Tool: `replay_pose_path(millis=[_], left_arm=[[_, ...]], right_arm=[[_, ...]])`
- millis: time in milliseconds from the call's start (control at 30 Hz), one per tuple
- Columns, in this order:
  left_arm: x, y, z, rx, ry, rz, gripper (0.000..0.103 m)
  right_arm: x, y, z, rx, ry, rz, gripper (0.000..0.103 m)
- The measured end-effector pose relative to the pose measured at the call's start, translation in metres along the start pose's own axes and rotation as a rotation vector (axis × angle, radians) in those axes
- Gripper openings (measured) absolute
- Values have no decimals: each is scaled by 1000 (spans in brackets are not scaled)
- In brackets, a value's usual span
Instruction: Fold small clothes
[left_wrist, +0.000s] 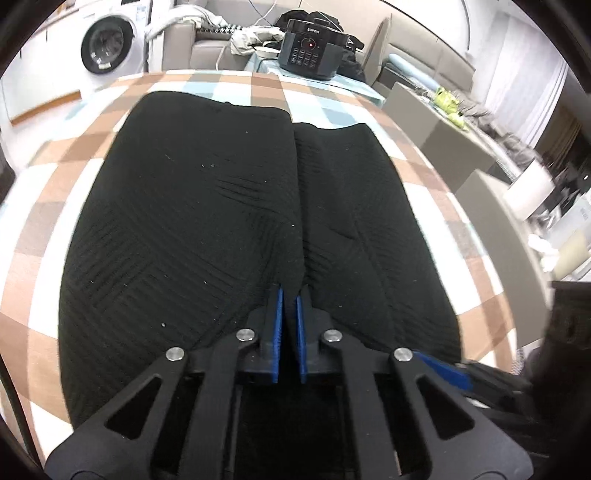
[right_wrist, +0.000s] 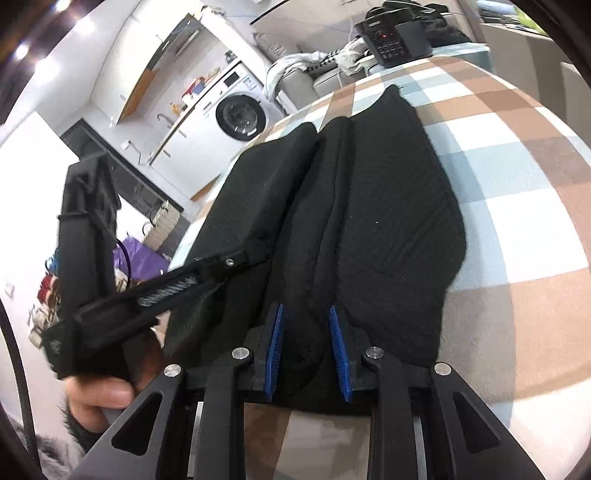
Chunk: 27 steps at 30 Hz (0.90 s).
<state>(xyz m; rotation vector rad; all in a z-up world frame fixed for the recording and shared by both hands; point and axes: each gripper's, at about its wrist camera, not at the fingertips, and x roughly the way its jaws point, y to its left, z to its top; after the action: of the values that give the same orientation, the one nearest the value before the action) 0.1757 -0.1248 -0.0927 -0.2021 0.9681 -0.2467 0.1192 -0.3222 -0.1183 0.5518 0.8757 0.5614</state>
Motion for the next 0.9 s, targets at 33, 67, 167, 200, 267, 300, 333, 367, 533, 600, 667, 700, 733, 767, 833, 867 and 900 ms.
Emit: replay_pose_path(millis=[33, 67, 167, 200, 267, 300, 333, 367, 533, 600, 667, 700, 733, 767, 833, 867, 900], left_arm=[[-1, 2, 1, -15, 0, -24, 3], [-3, 4, 3, -26, 1, -45, 3], [-8, 2, 8, -43, -11, -92, 2], [-10, 0, 10, -38, -14, -104, 2], [-15, -5, 14, -28, -25, -121, 2], [-18, -9, 15, -20, -29, -129, 2], [-20, -13, 18, -15, -33, -140, 2], [-23, -18, 20, -10, -34, -155, 2], [-7, -37, 20, 32, 15, -175, 3], [13, -33, 14, 11, 90, -171, 3], [17, -25, 9, -19, 95, -185, 5], [13, -22, 8, -30, 90, -200, 7], [11, -20, 8, -35, 92, -214, 17], [7, -18, 9, -40, 96, -224, 31], [-4, -13, 8, -49, 72, -226, 43], [-11, -9, 9, -51, 51, -220, 45], [-17, -5, 9, -53, 37, -216, 46]], right_arm=[[1, -2, 0, 7, -3, 8, 23], [3, -2, 2, 12, 5, 15, 21], [4, -14, 5, 60, 18, 39, 10], [3, -17, 4, 72, 21, 48, 10], [3, -17, 3, 75, 22, 50, 9], [3, -14, 3, 60, 20, 38, 9], [1, -12, 1, 51, 18, 29, 9], [1, -11, 1, 49, 17, 24, 9], [0, -10, 3, 59, 25, 32, 11], [-2, -9, 4, 66, 34, 30, 13], [-10, -6, 4, 44, 43, 9, 17], [-12, -4, 4, 35, 43, 5, 19], [-16, -2, 3, 27, 40, 2, 21], [-21, -1, 2, 18, 31, -2, 24], [-31, 2, -1, 2, 19, 6, 27], [-36, 3, -2, 1, 10, 18, 27], [-40, 5, -4, 1, 2, 35, 27]])
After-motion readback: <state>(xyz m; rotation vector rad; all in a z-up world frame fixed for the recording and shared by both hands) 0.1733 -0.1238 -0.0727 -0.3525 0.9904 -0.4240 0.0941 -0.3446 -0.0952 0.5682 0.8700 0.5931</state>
